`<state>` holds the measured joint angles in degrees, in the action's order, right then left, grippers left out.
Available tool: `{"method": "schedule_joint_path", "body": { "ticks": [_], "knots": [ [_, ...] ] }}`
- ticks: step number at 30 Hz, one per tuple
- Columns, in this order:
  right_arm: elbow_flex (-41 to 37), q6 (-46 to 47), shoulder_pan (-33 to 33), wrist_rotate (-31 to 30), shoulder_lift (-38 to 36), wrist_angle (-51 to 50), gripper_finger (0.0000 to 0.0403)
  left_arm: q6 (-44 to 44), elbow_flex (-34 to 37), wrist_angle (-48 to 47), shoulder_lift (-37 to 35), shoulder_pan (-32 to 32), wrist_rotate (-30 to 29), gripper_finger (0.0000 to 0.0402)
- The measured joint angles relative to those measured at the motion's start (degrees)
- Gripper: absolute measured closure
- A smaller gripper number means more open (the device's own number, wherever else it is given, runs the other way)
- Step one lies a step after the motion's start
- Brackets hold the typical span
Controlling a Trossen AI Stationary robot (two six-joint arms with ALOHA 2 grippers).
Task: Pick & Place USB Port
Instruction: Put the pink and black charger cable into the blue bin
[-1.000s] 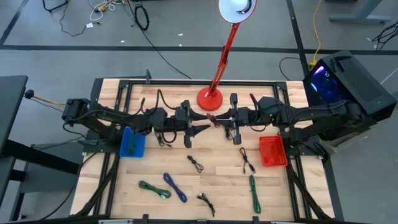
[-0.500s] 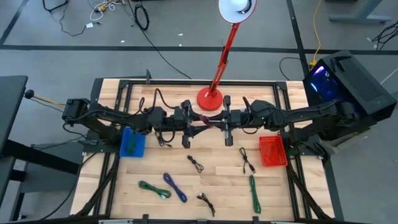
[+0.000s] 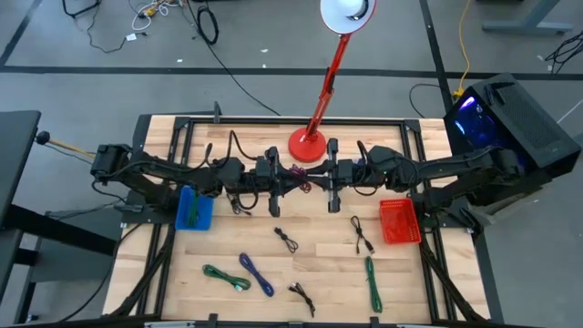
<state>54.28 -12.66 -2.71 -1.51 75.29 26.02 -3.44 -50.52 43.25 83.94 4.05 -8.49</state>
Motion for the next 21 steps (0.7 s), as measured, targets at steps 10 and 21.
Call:
{"method": "schedule_joint_path", "body": {
  "ticks": [10,21],
  "knots": [
    [0.0,-2.22,0.06,-11.92,-5.27,-12.09,0.0256,-0.46,0.07,-25.96,-7.43,6.12,-22.29,0.0369],
    [-6.3,2.98,0.06,-18.7,-14.68,-24.12,0.0244,-43.81,0.07,-83.63,-21.57,20.04,-47.25,0.0369]
  ]
}}
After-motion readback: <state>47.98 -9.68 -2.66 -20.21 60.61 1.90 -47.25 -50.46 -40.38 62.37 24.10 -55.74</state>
